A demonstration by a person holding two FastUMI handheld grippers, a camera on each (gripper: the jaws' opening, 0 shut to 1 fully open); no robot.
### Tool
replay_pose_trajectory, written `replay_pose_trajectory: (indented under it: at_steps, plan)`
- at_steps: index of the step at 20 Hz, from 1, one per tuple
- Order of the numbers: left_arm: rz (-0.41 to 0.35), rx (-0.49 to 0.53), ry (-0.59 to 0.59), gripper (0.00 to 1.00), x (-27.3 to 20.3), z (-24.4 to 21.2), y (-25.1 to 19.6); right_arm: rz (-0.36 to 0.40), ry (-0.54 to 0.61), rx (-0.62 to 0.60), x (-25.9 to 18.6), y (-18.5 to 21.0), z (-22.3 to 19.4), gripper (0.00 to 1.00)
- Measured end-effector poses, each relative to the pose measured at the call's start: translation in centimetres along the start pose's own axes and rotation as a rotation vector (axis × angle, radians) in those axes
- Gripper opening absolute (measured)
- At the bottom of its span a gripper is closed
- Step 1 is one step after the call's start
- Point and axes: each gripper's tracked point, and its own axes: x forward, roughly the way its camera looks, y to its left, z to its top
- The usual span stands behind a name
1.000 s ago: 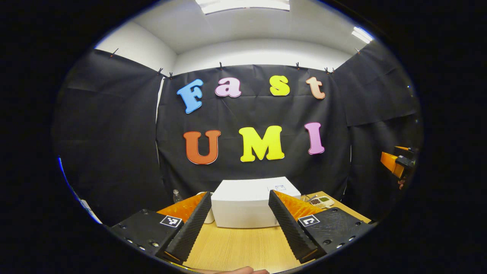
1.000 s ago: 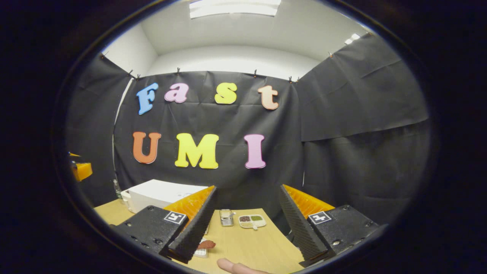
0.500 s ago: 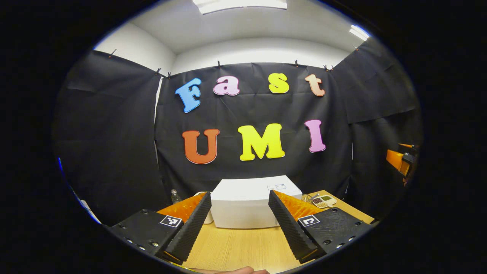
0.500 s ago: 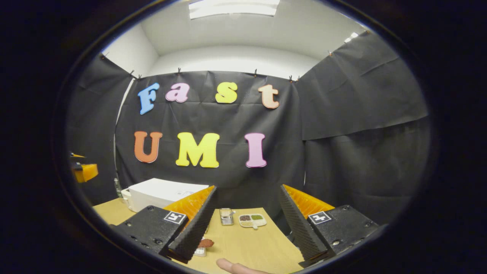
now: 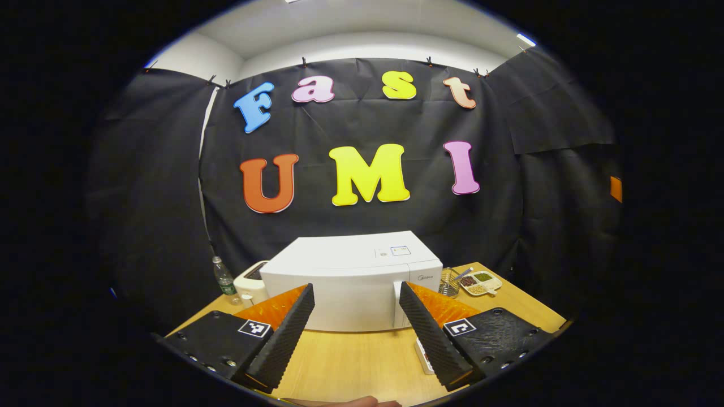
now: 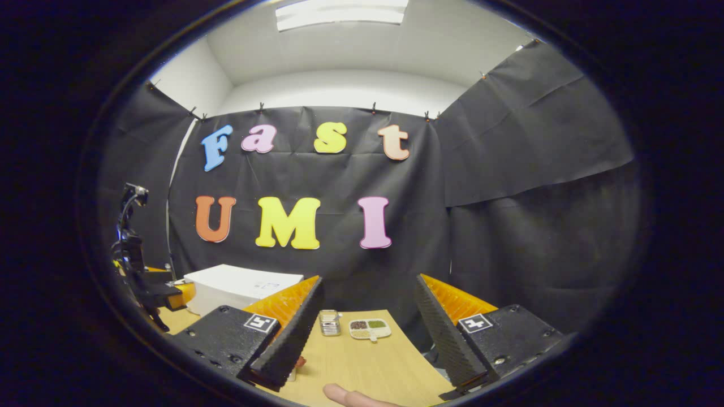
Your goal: Open the microwave oven with the left hand, put the food in, and close the microwave oven.
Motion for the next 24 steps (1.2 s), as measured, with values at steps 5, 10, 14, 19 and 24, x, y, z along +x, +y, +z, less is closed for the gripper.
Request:
replay_pose_trajectory:
  at_steps: [5, 10, 14, 19, 24]
  plan:
    - [-0.031, -0.072, 0.034, 0.95, 6.3, -5.2, -1.7, 0.007, 0.004, 0.005, 0.8, -1.0, -2.0, 1.0]
    - [-0.061, -0.075, 0.066, 0.93, 10.6, -9.4, -3.9, 0.027, 0.042, 0.019, 2.0, -1.2, -4.9, 1.0]
    - [-0.117, -0.084, 0.063, 0.93, 13.1, -11.0, -6.0, 0.03, 0.046, 0.019, 3.1, -1.7, -6.0, 1.0]
    - [-0.088, -0.053, 0.076, 0.93, 15.8, -13.2, -6.8, 0.031, 0.054, 0.002, 3.7, -2.5, -6.9, 0.95]
    - [0.011, -0.073, 0.052, 0.88, 17.5, -13.8, -5.0, 0.027, 0.063, 0.001, 4.1, -3.2, -7.8, 1.0]
